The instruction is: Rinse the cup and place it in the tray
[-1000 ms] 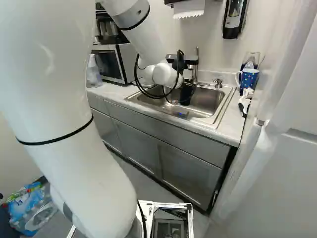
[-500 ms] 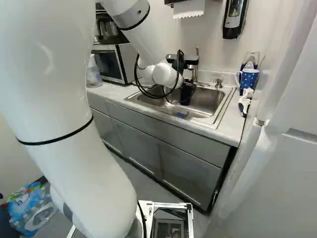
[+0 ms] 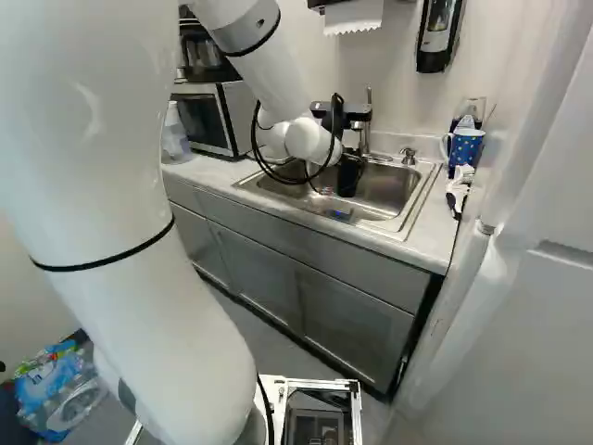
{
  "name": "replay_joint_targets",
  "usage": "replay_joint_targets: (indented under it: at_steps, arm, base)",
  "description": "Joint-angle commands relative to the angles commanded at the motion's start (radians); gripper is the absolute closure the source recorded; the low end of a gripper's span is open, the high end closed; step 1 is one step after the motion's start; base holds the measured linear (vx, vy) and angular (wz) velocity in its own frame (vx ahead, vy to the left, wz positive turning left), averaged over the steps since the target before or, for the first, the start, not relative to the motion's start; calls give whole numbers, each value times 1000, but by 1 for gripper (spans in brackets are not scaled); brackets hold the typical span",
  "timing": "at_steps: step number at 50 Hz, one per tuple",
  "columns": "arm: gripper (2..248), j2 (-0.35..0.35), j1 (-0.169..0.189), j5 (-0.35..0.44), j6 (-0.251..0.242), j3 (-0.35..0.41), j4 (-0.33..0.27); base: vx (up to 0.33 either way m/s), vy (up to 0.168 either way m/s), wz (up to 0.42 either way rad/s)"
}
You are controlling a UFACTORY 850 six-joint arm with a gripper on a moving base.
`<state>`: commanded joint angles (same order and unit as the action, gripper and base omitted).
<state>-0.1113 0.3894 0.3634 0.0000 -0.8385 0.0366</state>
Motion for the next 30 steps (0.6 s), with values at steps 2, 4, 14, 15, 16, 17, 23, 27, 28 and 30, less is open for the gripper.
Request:
replay_joint_targets:
  at_steps: [2, 4, 14, 15, 16, 17, 23, 27, 28, 30]
  arm:
    - [125, 0, 0, 0, 0, 0, 0]
    - [125, 0, 0, 0, 0, 0, 0]
    - [125, 5, -9, 0, 0, 6, 0]
    - [125, 6, -11, 0, 0, 7, 0]
    - [125, 7, -14, 0, 0, 8, 0]
    - [125, 8, -16, 0, 0, 9, 0]
    - [125, 13, -33, 0, 0, 14, 0]
    - [125, 16, -45, 0, 0, 17, 0]
    - [125, 16, -49, 0, 0, 17, 0]
    - [125, 17, -55, 0, 0, 18, 0]
  base:
    - [0, 0, 0]
    - [0, 0, 0]
    - [0, 0, 0]
    - [0, 0, 0]
    - [0, 0, 0]
    - [0, 0, 0]
    - [0, 0, 0]
    - [0, 0, 0]
    - [0, 0, 0]
    - [0, 0, 0]
